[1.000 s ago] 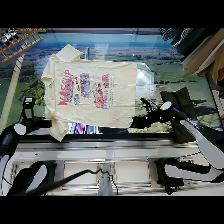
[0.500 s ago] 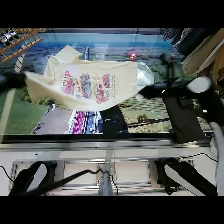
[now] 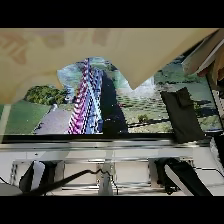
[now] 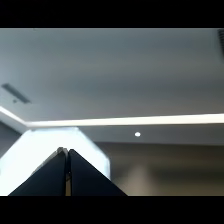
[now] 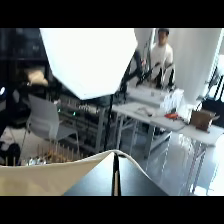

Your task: Fold the clothes and pants, and hang the long-sleeved shirts on hangers.

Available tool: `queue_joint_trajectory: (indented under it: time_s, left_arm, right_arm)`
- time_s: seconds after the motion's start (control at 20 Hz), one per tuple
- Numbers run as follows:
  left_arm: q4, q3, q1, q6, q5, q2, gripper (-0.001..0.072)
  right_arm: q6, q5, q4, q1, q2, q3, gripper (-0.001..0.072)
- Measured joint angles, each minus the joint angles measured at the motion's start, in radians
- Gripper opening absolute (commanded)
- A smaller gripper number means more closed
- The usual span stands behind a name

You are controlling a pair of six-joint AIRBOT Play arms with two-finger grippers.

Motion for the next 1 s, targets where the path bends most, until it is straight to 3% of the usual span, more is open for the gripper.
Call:
queue_joint_trajectory:
  time_s: [0.1,0.35,0.7,1.0]
  left_arm:
    - [0.012,0.012,0.011,0.001,-0.006,-0.014,0.0004]
    - [0.447,-0.01,-0.228,-0.056,-0.063,-0.154,0.0005]
    - [0.983,-0.08,-0.55,-0.047,-0.091,-0.491,0.0006]
    - [1.134,-0.088,-0.654,-0.025,0.052,-0.829,0.0005]
  right_arm:
    - [0.001,-0.013,-0.007,0.0,-0.011,0.029,0.0011]
    - [0.004,-0.002,-0.026,0.0,-0.164,-0.063,0.0012]
    - [0.003,0.003,-0.067,0.0,-0.603,-0.26,0.0013]
    - [0.0,-0.163,-0.086,0.0,-0.941,-0.309,0.0012]
